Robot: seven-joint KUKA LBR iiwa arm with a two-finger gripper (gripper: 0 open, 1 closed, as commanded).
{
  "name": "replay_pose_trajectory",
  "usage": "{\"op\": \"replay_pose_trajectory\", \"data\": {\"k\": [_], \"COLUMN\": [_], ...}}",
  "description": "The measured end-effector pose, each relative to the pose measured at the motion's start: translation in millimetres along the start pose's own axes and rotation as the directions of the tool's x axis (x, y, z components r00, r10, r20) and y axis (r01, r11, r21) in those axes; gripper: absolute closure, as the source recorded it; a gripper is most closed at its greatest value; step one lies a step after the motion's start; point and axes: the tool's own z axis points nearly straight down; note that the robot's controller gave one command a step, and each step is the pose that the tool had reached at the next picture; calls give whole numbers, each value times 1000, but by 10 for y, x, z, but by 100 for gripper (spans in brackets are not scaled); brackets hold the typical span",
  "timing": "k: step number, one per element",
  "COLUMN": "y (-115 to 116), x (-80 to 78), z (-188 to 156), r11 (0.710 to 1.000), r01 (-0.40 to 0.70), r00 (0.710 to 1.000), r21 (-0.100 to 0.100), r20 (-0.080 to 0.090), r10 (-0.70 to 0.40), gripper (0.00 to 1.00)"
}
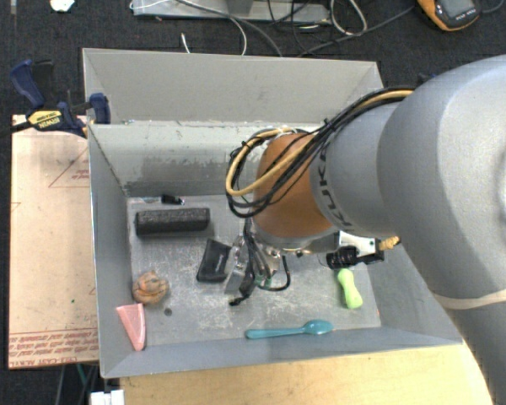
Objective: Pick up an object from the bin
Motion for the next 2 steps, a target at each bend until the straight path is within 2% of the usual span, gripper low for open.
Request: {"op": "replay_pose_trajectory", "data": {"k": [1, 2], "y": [-7, -5], "x": [18, 22], "z": [-212, -707], "r11": [1000, 1000], "r01": [1, 2], "r00": [1000, 1000], "r21": [2, 3], "r20": [-6, -8], "r10": [-1, -2], "gripper": [100, 100]}}
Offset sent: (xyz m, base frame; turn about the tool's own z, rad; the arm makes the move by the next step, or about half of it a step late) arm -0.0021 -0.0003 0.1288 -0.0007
